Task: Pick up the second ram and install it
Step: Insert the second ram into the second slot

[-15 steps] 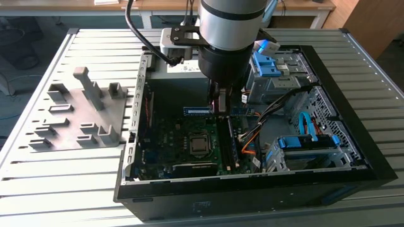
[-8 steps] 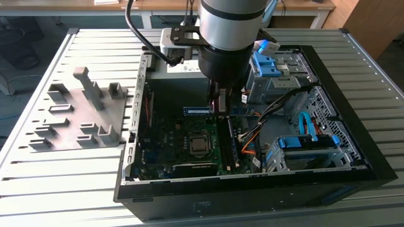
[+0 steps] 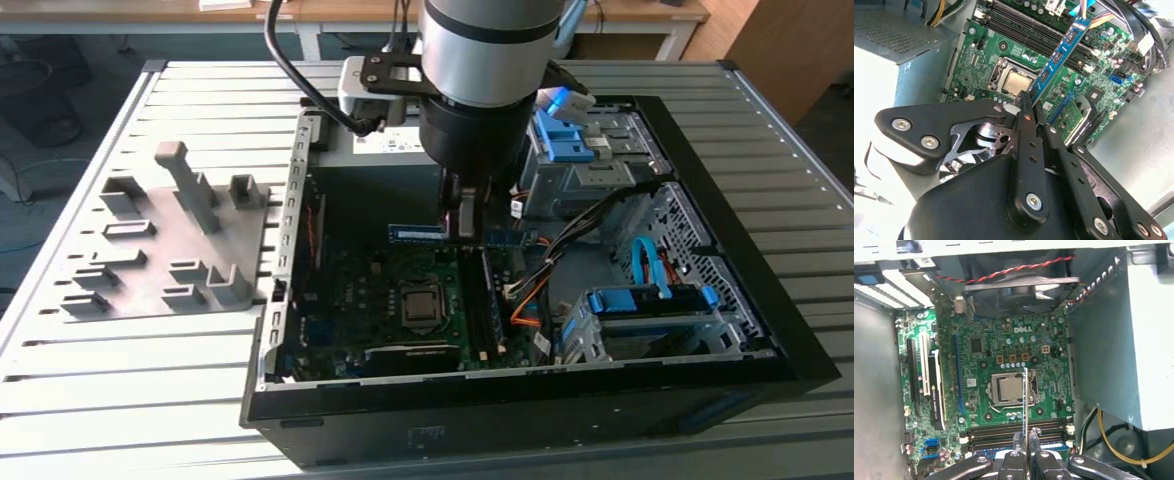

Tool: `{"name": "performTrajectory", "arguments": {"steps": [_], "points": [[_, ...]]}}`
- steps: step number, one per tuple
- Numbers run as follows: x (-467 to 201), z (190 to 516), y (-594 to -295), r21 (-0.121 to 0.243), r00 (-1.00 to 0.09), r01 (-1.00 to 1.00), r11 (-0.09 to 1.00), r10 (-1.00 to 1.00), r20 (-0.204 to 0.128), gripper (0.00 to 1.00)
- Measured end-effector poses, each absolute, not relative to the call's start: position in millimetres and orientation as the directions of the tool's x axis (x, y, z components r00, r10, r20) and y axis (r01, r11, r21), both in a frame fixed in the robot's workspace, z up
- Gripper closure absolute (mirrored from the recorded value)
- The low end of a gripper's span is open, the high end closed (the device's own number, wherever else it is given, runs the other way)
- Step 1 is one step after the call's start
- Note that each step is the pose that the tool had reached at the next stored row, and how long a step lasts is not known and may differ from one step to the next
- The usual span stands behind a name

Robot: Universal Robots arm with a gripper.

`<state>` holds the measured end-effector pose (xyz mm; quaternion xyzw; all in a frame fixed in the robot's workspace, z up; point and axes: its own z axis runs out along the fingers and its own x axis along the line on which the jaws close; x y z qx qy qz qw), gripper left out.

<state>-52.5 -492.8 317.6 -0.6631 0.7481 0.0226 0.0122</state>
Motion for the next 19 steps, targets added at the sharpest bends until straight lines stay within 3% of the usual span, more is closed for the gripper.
{"name": "performTrajectory", "arguments": {"steps": [19], "points": [[-52.6, 316.8, -492.9, 0.017, -0.313, -0.950, 0.312, -0.949, -0.047, 0.86]]}}
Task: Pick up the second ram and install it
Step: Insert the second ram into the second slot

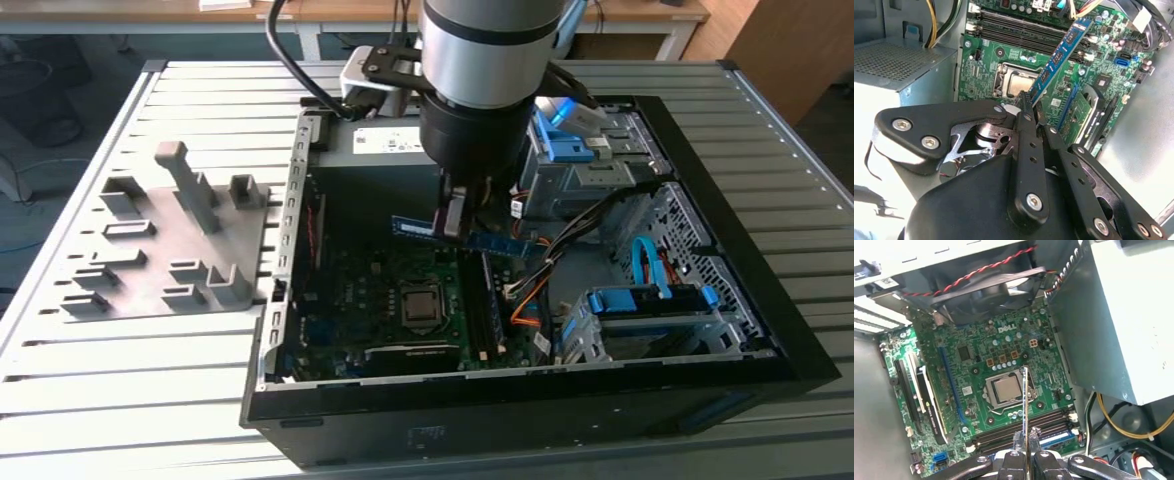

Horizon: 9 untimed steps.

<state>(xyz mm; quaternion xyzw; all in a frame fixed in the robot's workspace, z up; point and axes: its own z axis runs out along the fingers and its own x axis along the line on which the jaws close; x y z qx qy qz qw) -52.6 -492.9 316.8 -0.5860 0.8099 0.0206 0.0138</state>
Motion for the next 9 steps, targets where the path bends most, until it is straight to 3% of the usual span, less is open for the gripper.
{"name": "performTrajectory", "arguments": {"steps": [9], "points": [[-52.6, 316.2, -493.3, 0.017, -0.386, -0.923, 0.385, -0.922, -0.047, 0.86]]}}
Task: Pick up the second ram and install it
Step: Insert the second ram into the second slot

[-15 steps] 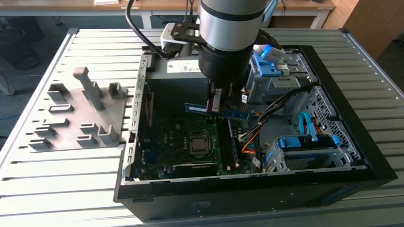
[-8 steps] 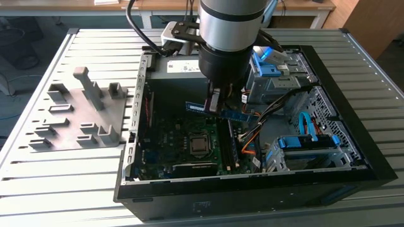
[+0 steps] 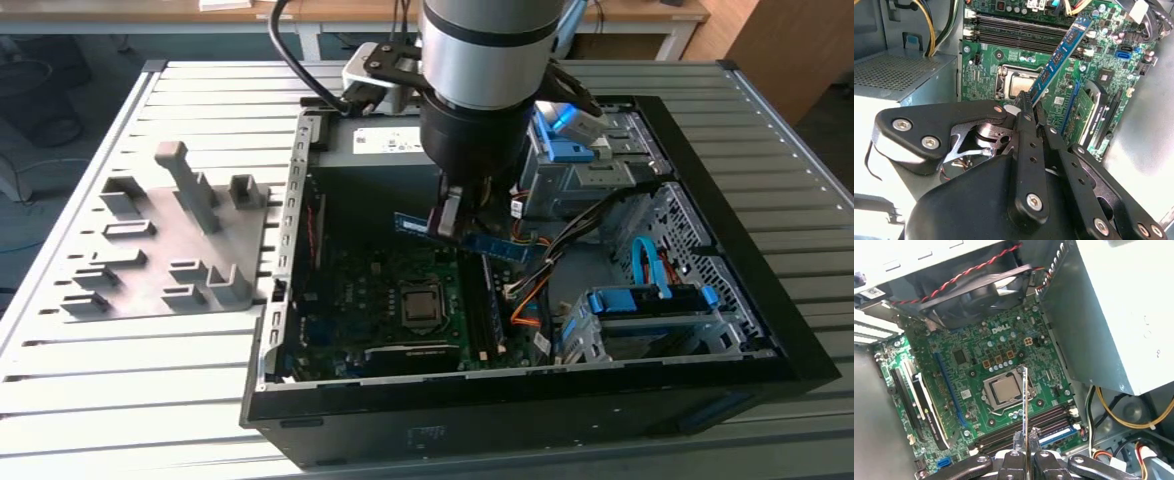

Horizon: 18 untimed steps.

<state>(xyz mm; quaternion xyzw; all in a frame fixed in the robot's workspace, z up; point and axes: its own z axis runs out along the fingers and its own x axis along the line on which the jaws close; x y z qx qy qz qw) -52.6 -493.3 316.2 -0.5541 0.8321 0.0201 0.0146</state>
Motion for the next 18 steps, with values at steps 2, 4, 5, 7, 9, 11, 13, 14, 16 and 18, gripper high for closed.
{"name": "performTrajectory", "arguments": {"steps": [2, 4, 5, 7, 9, 11, 13, 14, 16, 18], "points": [[-52.5, 316.0, -493.3, 0.017, -0.400, -0.916, 0.400, -0.915, -0.047, 0.86], [-52.6, 315.9, -493.4, 0.017, -0.415, -0.910, 0.415, -0.909, -0.047, 0.86], [-52.6, 315.8, -493.4, 0.017, -0.422, -0.906, 0.422, -0.905, -0.047, 0.86], [-52.6, 315.7, -493.5, 0.017, -0.435, -0.900, 0.435, -0.899, -0.046, 0.86], [-52.6, 315.6, -493.5, 0.017, -0.447, -0.895, 0.446, -0.893, -0.046, 0.86], [-52.6, 315.4, -493.6, 0.017, -0.459, -0.889, 0.459, -0.887, -0.047, 0.86], [-52.6, 315.2, -493.6, 0.017, -0.470, -0.882, 0.470, -0.881, -0.047, 0.86], [-52.6, 315.1, -493.6, 0.017, -0.476, -0.880, 0.476, -0.878, -0.047, 0.86], [-52.5, 314.9, -493.6, 0.017, -0.487, -0.874, 0.486, -0.872, -0.047, 0.86], [-52.6, 314.8, -493.7, 0.017, -0.497, -0.868, 0.497, -0.866, -0.047, 0.86]]}}
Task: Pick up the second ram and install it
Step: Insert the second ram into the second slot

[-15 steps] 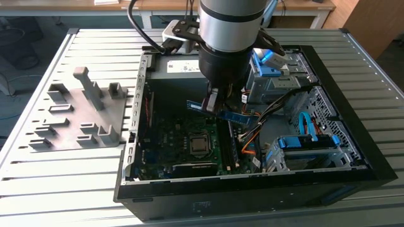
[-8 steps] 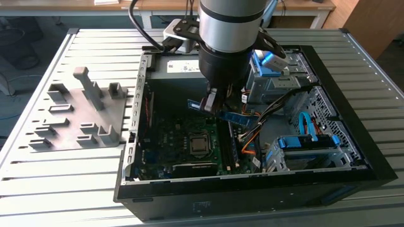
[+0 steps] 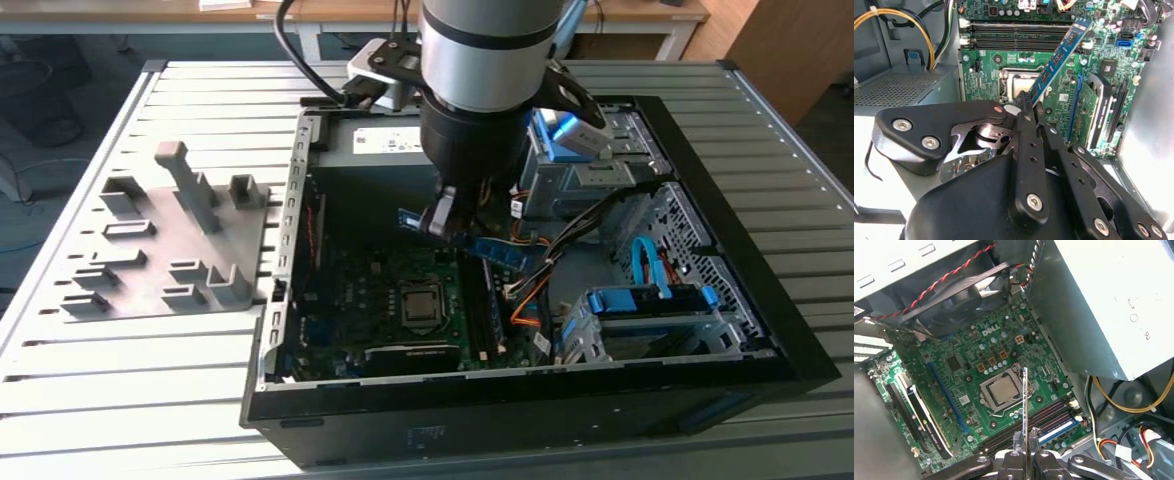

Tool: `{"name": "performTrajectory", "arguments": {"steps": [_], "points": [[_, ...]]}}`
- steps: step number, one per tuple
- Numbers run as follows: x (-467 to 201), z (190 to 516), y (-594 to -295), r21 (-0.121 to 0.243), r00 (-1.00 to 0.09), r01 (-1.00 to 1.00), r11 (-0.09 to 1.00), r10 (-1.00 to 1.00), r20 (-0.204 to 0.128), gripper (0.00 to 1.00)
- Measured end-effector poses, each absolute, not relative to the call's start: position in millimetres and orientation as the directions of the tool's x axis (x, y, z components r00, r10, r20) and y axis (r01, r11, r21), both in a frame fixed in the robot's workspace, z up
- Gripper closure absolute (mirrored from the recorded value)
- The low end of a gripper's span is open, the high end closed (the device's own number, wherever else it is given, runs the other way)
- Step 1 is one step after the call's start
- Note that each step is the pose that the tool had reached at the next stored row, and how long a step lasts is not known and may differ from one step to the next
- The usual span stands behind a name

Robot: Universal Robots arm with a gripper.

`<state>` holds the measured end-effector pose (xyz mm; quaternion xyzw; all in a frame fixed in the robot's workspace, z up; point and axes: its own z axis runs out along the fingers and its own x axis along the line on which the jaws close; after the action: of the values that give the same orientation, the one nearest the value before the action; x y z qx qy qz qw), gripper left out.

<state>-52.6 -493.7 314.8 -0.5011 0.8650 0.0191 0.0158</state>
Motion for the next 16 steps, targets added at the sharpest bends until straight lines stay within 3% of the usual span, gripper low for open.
{"name": "performTrajectory", "arguments": {"steps": [16], "points": [[-52.5, 313.5, -493.8, 0.017, -0.584, -0.812, 0.584, -0.811, -0.046, 0.86]]}}
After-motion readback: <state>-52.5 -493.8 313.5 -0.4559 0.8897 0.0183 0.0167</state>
